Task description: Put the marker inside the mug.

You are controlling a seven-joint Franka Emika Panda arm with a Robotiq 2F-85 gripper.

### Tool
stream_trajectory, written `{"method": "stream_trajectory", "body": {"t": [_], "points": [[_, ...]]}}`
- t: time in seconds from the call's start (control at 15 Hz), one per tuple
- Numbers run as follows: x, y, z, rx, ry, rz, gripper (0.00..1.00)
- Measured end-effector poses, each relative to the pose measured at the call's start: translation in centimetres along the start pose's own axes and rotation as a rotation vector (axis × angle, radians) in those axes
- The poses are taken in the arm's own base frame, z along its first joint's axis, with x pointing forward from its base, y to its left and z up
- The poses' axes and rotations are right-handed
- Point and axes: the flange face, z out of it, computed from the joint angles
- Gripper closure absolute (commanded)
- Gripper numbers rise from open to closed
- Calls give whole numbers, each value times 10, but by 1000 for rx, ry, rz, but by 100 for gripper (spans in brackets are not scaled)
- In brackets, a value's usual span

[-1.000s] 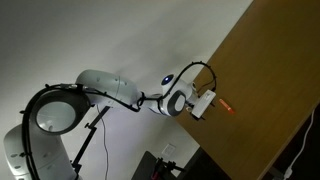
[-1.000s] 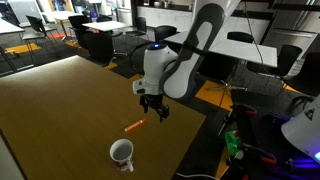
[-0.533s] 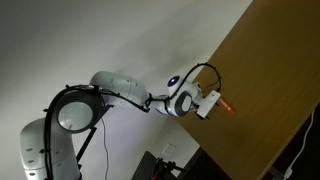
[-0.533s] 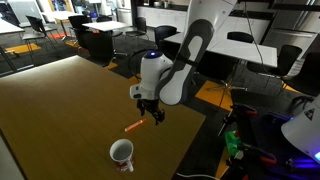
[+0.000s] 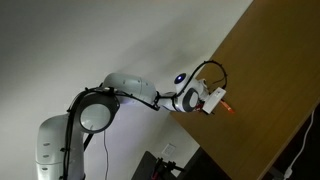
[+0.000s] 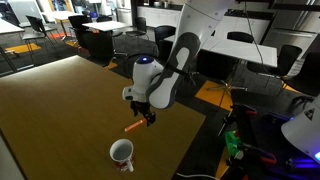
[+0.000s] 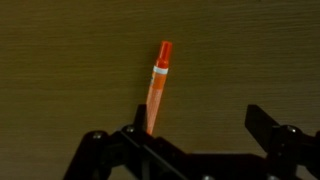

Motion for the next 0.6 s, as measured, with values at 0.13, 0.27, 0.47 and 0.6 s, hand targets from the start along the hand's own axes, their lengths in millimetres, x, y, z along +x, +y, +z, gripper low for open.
{"method": "stream_trajectory", "body": {"t": [0.13,0.27,0.47,0.6], "points": [[1,8,7,5,-5,3,0],[2,15,15,21,-15,5,0],[3,24,26,46,-29,9,0],[3,29,33,59,-36,13,0]]}}
